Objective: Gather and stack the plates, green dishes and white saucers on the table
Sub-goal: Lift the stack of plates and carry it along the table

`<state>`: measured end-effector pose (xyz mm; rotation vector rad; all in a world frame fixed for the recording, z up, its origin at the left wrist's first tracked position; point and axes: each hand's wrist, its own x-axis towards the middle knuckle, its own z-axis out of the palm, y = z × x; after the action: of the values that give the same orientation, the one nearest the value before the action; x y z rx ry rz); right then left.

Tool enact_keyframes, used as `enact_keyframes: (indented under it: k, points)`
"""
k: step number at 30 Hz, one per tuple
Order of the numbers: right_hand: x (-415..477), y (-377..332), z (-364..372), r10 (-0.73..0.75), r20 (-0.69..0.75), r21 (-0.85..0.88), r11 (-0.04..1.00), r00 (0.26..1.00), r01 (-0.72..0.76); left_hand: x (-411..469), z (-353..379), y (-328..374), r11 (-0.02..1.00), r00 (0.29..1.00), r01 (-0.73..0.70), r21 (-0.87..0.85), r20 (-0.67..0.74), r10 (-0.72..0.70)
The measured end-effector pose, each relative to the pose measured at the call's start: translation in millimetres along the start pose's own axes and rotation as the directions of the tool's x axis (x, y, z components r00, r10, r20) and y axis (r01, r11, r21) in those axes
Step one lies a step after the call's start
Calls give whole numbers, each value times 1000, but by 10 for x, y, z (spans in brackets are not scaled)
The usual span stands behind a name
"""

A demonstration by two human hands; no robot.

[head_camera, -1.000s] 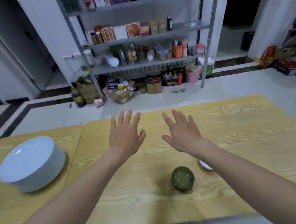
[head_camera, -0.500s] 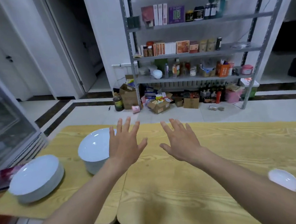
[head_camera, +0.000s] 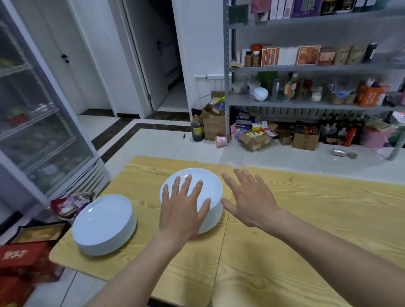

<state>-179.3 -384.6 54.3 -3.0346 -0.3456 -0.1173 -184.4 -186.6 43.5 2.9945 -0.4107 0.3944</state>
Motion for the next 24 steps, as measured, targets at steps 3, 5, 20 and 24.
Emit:
enact_keyframes:
  k: [3, 5, 20, 24]
  points:
    - [278, -47, 142, -24, -3, 25, 999, 1000, 24, 149, 147, -172, 999, 999, 17, 36, 34, -18]
    - [441, -80, 237, -31, 4, 47, 998, 1000, 31, 248, 233, -289, 998, 998, 28, 51, 52, -31]
    - [1095, -190, 1334, 181, 260, 637, 706, 949, -309, 762, 1338, -1386, 932, 914, 272, -238, 367, -173]
    - [1134, -173, 1538, 235, 200, 730, 612, 951, -304, 815, 1646, -1617, 868, 929, 254, -427, 358, -96]
